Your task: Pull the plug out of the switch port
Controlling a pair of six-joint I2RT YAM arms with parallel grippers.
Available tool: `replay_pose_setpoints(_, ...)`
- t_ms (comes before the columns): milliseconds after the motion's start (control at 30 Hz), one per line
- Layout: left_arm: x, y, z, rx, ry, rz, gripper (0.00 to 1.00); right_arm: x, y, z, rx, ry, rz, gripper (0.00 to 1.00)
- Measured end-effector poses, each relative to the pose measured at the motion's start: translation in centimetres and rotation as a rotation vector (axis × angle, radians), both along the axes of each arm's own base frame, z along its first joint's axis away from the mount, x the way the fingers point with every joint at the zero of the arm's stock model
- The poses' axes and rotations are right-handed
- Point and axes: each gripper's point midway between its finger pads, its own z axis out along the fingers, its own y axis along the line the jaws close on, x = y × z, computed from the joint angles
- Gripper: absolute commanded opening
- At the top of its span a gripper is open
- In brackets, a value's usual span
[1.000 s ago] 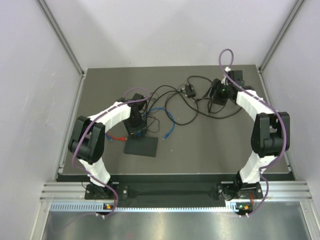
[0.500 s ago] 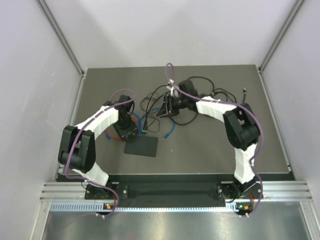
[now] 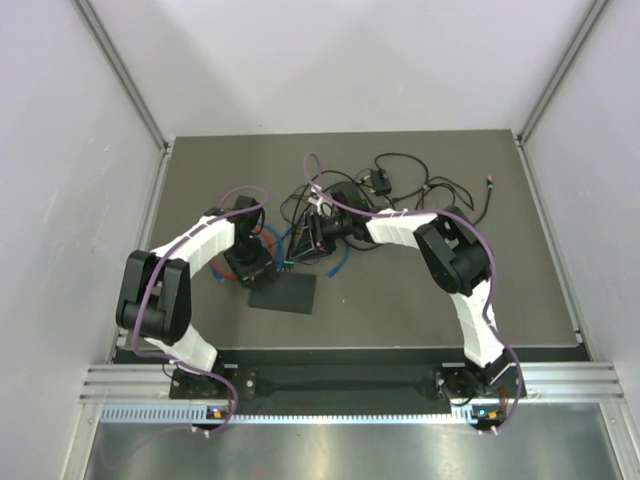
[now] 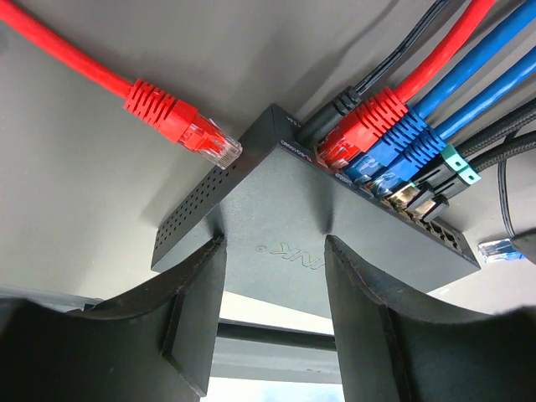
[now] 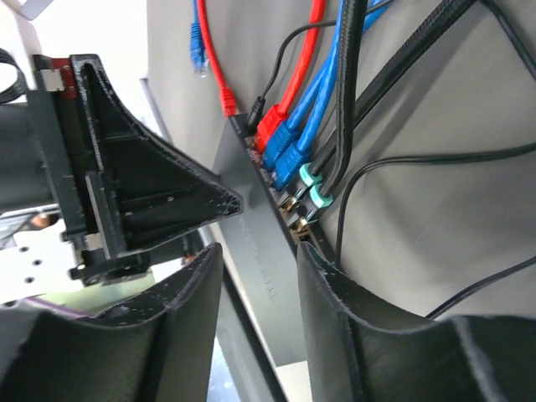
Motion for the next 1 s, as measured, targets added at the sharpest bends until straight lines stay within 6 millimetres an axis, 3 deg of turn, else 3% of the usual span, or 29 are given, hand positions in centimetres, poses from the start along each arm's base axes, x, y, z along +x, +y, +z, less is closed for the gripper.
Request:
replay_pose_setpoints(300, -0.1, -0.1, 0.0, -0.007, 0.004, 0.001, 0.56, 0.0, 0.0, -0.6, -0.030, -0.040, 0.002, 0.36)
replay_pose_setpoints(533, -0.1, -0.1, 0.0, -0.009, 0.005, 0.001, 0.56, -1.3, 1.0, -0.8, -0.031, -0.032, 0.029, 0.36)
replay_pose_setpoints(800, -0.1, -0.1, 0.0, -0.010, 0.005, 0.002, 0.56, -1.9, 1.5, -3.7, -0.072, 0.046, -0.011, 0.33)
replay_pose_setpoints(1000, -0.1, -0.1, -0.1, -0.014, 0.004, 0.004, 0.56, -1.6, 1.8, -3.8, -0.047, 0.068, -0.050, 0.32)
